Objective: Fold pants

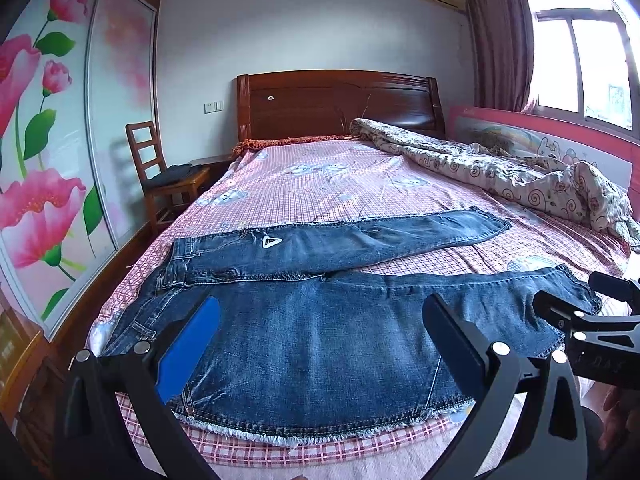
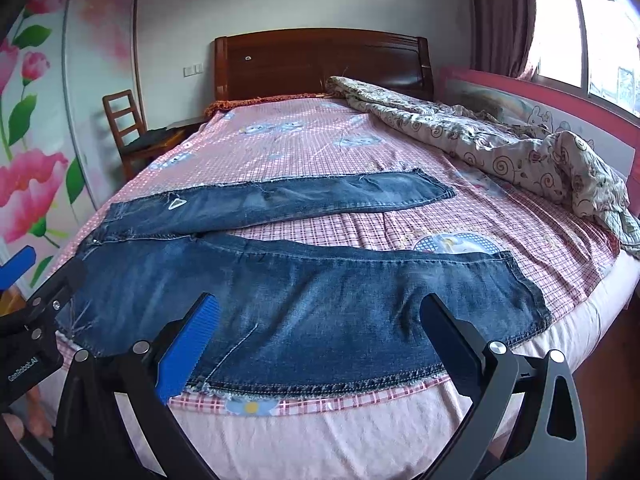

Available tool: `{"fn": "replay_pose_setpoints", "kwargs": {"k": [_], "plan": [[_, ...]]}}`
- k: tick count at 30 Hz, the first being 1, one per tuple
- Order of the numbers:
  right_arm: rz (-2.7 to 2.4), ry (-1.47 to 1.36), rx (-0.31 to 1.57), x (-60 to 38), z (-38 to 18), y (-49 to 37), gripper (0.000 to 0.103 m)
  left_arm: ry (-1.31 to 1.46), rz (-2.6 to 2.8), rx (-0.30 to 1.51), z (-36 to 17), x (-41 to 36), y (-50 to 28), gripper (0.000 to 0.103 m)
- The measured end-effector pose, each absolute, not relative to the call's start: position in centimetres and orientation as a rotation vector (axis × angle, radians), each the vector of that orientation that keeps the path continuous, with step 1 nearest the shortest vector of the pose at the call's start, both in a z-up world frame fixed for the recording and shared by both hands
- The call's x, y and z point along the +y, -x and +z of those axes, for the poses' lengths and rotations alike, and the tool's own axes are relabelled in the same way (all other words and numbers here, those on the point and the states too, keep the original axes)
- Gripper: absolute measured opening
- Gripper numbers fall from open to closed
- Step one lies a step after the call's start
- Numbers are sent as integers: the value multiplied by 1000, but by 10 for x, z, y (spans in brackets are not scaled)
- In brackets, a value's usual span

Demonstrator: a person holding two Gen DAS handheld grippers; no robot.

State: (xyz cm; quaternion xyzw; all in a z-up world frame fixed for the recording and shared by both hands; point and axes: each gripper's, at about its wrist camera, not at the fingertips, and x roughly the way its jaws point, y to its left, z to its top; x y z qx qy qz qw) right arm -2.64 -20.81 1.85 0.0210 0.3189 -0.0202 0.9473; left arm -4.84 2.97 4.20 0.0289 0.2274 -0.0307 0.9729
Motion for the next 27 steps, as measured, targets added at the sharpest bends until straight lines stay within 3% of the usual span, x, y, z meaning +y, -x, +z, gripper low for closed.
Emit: {"fn": "replay_pose_setpoints", "kwargs": {"k": [27], "plan": [[-36, -62, 668, -211, 15, 25, 100, -40, -39, 499, 18, 22, 41, 101]]}}
